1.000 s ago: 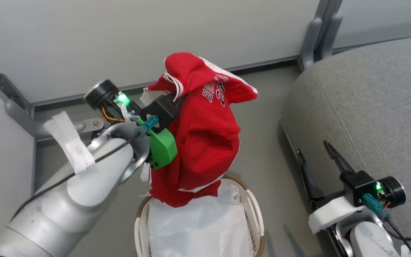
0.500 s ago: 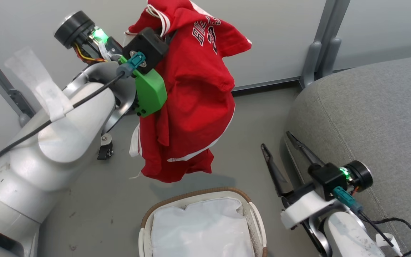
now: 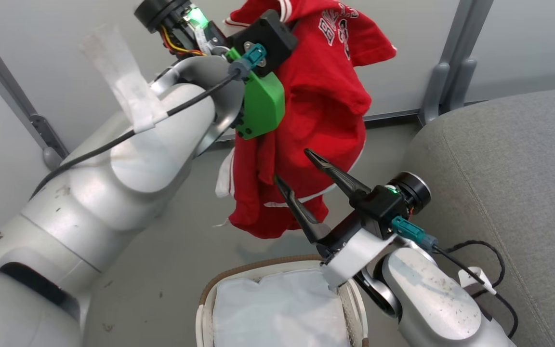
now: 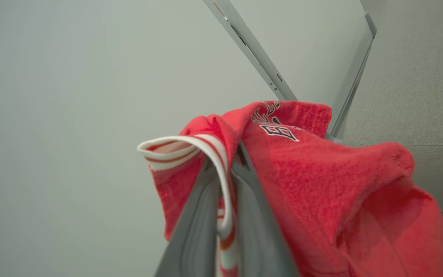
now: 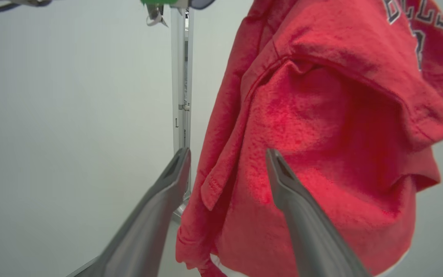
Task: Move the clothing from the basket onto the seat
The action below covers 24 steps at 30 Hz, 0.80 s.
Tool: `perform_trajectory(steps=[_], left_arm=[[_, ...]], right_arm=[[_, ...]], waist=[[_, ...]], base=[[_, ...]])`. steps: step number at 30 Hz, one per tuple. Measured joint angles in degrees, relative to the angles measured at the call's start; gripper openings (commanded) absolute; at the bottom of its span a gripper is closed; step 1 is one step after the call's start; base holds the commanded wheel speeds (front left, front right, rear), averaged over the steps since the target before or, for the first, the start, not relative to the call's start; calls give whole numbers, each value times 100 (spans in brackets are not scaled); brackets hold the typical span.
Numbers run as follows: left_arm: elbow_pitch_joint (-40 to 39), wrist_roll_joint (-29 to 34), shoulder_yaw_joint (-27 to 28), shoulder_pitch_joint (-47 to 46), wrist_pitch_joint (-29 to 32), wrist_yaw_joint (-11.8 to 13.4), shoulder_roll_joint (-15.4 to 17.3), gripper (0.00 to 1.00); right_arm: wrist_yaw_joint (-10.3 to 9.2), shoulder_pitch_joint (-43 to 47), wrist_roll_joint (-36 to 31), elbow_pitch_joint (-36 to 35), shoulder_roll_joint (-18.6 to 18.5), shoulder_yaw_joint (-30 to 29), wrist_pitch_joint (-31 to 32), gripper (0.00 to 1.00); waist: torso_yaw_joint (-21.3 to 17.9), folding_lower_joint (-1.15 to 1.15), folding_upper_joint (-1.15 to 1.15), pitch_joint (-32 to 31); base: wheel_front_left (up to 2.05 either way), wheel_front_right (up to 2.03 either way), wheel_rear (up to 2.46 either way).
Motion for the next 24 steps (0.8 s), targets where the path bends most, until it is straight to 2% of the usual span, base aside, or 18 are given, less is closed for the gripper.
perform_trajectory(steps=[11,18,24], left_arm=[[448,-186,-321,-230,-160,0,-647,0],[545,-291,-404,-266,-204,31,-847,0],[466,-469,-501,-267,-198,155,-912,0]], right_arm=[[-1,-571,446,1383,-4,333,0,100],[-1,-842,684,1646,-4,493,0,100],[-1,-1051,584,1867,-4,327,0,100]], waist=[[401,0,0,-86],[594,0,0,-134],[716,0,0,-174]], base=[[0,0,0],[0,0,0],[0,0,0]])
